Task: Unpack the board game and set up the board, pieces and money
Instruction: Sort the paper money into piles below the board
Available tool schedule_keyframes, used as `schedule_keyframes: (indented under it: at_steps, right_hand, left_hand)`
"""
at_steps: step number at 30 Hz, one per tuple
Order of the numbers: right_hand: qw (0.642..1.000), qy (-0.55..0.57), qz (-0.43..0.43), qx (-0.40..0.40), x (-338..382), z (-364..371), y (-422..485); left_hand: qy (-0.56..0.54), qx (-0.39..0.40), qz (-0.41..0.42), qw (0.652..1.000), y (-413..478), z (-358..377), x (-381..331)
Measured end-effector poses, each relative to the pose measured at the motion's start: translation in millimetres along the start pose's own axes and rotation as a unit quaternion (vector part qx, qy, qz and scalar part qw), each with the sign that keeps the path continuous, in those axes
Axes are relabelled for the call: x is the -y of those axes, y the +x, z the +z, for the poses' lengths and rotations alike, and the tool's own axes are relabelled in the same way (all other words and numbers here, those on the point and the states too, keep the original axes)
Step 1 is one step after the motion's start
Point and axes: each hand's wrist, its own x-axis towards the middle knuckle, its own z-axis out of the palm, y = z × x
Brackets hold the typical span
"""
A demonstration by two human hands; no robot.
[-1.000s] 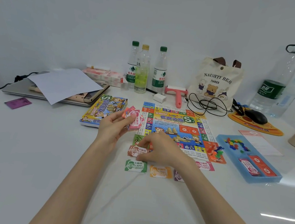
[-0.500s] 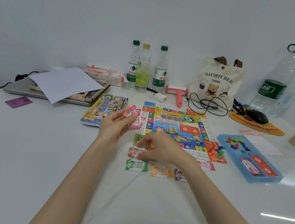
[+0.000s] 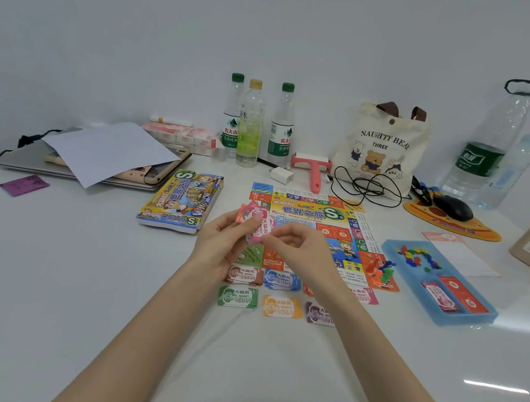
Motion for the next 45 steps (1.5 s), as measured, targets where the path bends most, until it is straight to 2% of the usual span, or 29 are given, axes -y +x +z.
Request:
schedule_keyframes:
  at_steps: [4,9,13,16,23,29,35,45]
  right_hand:
    - [0.999,0.038,0.018,-0.032,-7,-3,0]
    - [0.998,0.056,0.02,-0.023,-8,-14,-1]
    - [1.0,-0.014,0.023,0.01,-8,-24,-4]
    - [0.999,-0.023,0.029,0.022,-8,-33,-6]
    - [0.995,-0.006,0.038,-0.092,-14,-49,-10]
    - [0.992,-0.064,0.01,-0.105,-21,-73,-15]
    - [0.993,-0.09,0.021,-0.077,-37,-99,-22]
    - [0.979,-0.148,0.091,-0.11,-63,-124,-34]
  left_hand:
    - [-0.002,0.01,-0.021,1.0,-3,5,7]
    - [0.019,0.025,-0.014,0.999,-3,5,7]
    - [0.057,0.016,-0.003,0.998,-3,5,10]
    - [0.106,0.012,0.015,0.994,-3,4,14]
    - [0.222,0.011,0.043,0.974,-7,7,19]
    - [0.228,0.02,0.041,0.973,-8,9,21]
    - [0.241,0.047,0.042,0.969,-14,17,24]
    - [0.251,0.045,0.046,0.966,-17,27,30]
